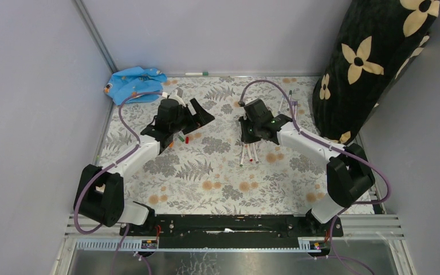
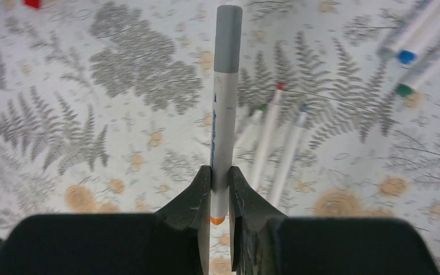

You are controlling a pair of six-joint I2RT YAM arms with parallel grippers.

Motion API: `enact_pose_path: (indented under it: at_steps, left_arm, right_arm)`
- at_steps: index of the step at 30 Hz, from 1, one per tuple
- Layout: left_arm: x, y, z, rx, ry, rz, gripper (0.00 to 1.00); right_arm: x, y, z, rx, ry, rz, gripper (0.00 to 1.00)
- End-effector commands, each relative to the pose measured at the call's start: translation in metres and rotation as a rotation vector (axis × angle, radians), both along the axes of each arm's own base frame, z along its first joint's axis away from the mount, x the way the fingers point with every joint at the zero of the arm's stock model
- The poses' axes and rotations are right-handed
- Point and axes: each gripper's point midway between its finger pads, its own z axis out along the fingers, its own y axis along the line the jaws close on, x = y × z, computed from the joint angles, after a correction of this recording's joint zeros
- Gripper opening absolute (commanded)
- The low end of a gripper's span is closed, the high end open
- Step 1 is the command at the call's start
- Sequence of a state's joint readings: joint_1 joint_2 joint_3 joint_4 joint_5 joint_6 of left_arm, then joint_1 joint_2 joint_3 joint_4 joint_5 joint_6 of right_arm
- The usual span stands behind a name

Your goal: Open the pen caps

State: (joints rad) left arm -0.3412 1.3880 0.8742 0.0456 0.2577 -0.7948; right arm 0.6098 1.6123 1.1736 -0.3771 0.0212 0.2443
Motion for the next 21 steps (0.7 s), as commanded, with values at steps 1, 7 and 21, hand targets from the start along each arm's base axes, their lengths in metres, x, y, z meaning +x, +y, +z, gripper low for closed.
enact_pose_path:
  at_steps: [1, 7, 21]
  left_arm:
    - [-0.001, -0.017, 0.009, 0.000, -0.027, -0.059, 0.90]
    - [-0.005, -0.031, 0.010, -0.009, -0.016, -0.090, 0.88]
    - [-0.005, -0.042, 0.006, -0.017, 0.010, -0.084, 0.75]
  right_arm:
    - [-0.013, 0.043, 0.043, 0.114, -0.047, 0.077, 0.00]
    - [-0.026, 0.083, 0.057, 0.161, -0.064, 0.146, 0.00]
    - [-0.039, 0.120, 0.071, 0.187, -0.085, 0.216, 0.00]
